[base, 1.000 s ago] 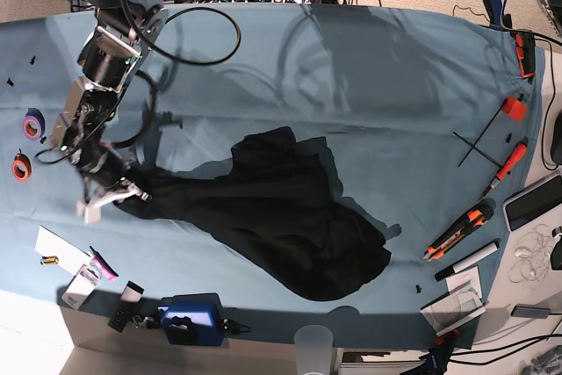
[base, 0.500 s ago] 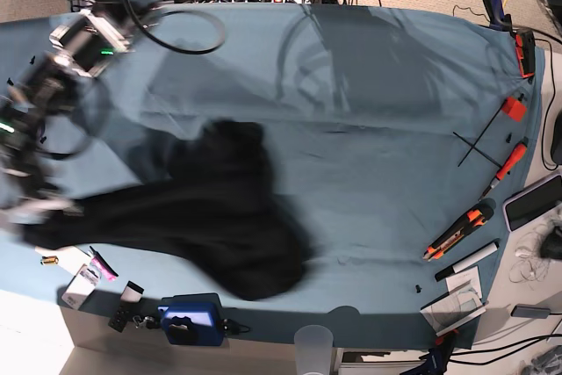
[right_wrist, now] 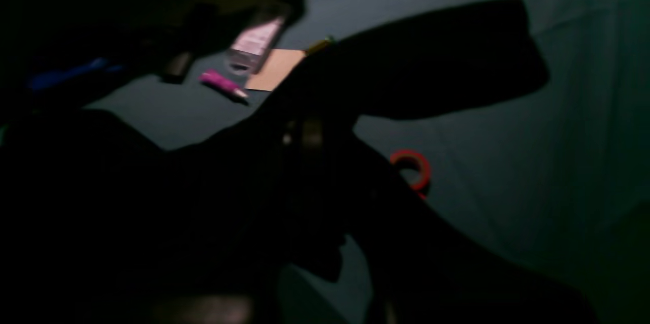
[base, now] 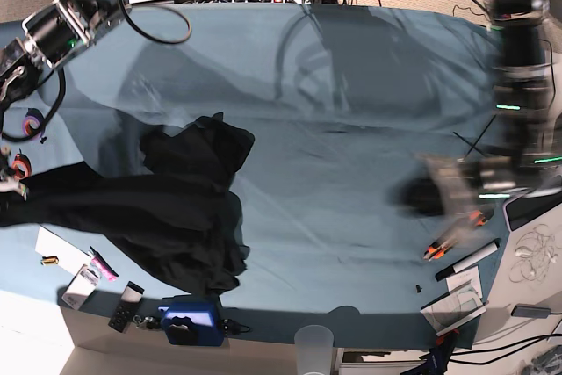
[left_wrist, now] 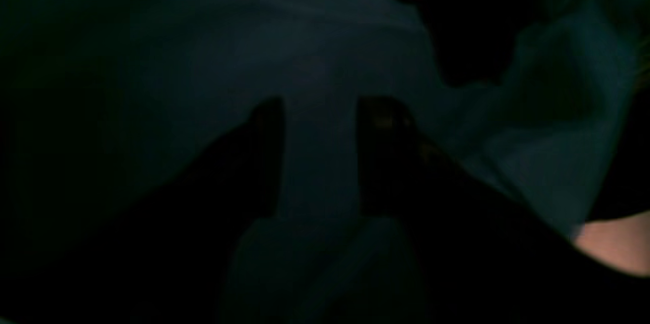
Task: Layout the t-shirt on the table in an organized manner, then fold the t-shirt properly
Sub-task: 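Reach the left gripper into the shirt middle and grasp the fabric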
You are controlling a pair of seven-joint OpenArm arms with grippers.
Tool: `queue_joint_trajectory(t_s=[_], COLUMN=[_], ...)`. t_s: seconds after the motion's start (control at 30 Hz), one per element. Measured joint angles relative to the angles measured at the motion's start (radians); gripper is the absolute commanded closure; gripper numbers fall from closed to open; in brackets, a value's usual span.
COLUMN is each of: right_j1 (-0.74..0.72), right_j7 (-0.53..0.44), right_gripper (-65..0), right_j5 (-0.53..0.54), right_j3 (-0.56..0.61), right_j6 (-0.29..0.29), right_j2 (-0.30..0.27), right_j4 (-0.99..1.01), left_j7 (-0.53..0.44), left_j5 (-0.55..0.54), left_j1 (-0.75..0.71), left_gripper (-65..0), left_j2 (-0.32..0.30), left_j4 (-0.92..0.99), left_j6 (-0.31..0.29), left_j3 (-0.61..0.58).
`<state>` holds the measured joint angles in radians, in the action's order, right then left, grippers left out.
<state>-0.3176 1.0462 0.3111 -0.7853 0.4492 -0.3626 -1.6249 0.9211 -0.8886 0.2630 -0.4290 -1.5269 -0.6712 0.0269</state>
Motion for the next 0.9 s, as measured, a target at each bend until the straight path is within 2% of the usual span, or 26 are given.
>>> queue_joint_trajectory(t_s=[0.07, 0.17, 0.23, 0.3, 0.43, 0.53, 0.6, 0.73, 0.9], right_j1=[0.005, 0.011, 0.012, 0.012, 0.012, 0.012, 0.012, 0.012, 0.012], right_j7=[-0.008, -0.014, -0.017, -0.019, -0.018, -0.018, -0.018, -0.018, -0.014], right_gripper=[0.0, 0.0, 0.0, 0.0, 0.0, 0.0, 0.0, 0.0, 0.0], right_j5=[0.003, 0.002, 0.002, 0.002, 0.000, 0.000, 0.000, 0.000, 0.000], right_j3=[0.000, 0.000, 0.001, 0.001, 0.001, 0.001, 0.001, 0.001, 0.001], right_j6=[0.000, 0.001, 0.000, 0.000, 0.000, 0.000, 0.000, 0.000, 0.000], right_j2=[-0.007, -0.025, -0.040, -0.048, -0.053, -0.053, -0.053, -0.053, -0.053], right_j4=[0.019, 0.058, 0.085, 0.101, 0.108, 0.108, 0.108, 0.108, 0.108], left_j7=[-0.113, -0.196, -0.230, -0.233, -0.233, -0.170, -0.101, -0.103, -0.122], left_j5=[0.142, 0.299, 0.364, 0.415, 0.493, 0.501, 0.502, 0.502, 0.502], left_j1=[0.000, 0.009, 0.023, 0.042, 0.074, 0.088, 0.088, 0.087, 0.087], left_gripper=[-28.2, -28.2, -28.2, -29.7, -31.6, -31.6, -31.6, -31.6, -31.6], left_j2=[0.019, 0.067, 0.097, 0.132, 0.206, 0.265, 0.306, 0.373, 0.426], left_j4=[0.002, 0.003, 0.002, 0.002, 0.002, 0.002, 0.003, 0.038, 0.122], left_j6=[0.008, 0.069, 0.109, 0.171, 0.337, 0.412, 0.433, 0.441, 0.446], left_j3=[-0.103, -0.243, -0.327, -0.402, -0.493, -0.519, -0.521, -0.520, -0.520])
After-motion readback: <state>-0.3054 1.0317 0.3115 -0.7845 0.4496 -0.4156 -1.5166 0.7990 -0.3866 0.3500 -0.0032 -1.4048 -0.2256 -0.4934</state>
